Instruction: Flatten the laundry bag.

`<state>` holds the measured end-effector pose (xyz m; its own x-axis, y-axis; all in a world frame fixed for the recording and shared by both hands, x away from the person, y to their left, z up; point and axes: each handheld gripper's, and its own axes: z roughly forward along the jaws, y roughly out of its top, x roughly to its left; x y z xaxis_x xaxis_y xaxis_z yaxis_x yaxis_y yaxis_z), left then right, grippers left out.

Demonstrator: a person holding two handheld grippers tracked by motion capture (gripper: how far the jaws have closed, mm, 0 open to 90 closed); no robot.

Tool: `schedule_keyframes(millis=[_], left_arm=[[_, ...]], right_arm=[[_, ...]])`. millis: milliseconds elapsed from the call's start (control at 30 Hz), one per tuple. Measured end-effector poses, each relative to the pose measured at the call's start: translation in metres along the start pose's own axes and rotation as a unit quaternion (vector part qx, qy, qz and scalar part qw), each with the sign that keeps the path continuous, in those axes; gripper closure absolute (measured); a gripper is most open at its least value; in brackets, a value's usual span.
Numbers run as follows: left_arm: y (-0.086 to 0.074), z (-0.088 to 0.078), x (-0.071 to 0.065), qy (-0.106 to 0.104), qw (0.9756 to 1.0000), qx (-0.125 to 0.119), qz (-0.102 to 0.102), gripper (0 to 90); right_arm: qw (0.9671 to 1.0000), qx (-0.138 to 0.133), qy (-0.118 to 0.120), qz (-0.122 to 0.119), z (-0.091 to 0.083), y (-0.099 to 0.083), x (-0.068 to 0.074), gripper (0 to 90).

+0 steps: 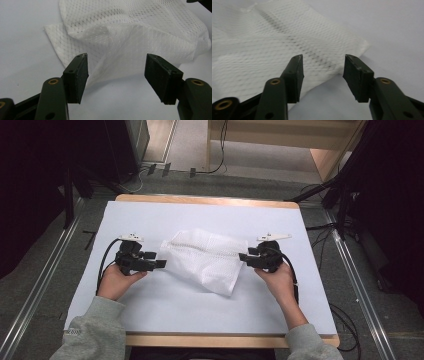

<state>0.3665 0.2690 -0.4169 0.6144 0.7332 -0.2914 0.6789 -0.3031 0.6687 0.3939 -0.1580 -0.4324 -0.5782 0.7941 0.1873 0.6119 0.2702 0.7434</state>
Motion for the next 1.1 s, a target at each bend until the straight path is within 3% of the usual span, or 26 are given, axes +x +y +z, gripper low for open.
schedule_keyframes(millis=[200,667,833,900,1100], left_arm=[[-0.001,-0.001,0.000,0.002,1.0000,-0.001,-0.002,36.3],[-0.004,-0.005,0.002,0.006,1.0000,-0.004,-0.007,36.2],[-0.006,-0.008,0.004,0.009,0.9999,-0.007,-0.010,36.2],[-0.007,-0.009,0.004,0.011,0.9998,-0.008,-0.013,36.2],[-0.009,-0.011,0.005,0.011,0.9998,-0.006,-0.013,36.2]], right_arm=[[0.9998,0.012,-0.013,0.005,0.013,0.002,-0.016,43.7],[0.9986,0.039,-0.027,0.024,0.055,0.006,-0.034,47.6],[0.9979,0.045,-0.048,0.003,0.059,0.006,-0.030,58.9],[0.9958,0.046,-0.075,-0.026,0.059,0.005,-0.025,77.1],[0.9963,0.047,-0.069,-0.024,0.060,0.005,-0.022,90.0]])
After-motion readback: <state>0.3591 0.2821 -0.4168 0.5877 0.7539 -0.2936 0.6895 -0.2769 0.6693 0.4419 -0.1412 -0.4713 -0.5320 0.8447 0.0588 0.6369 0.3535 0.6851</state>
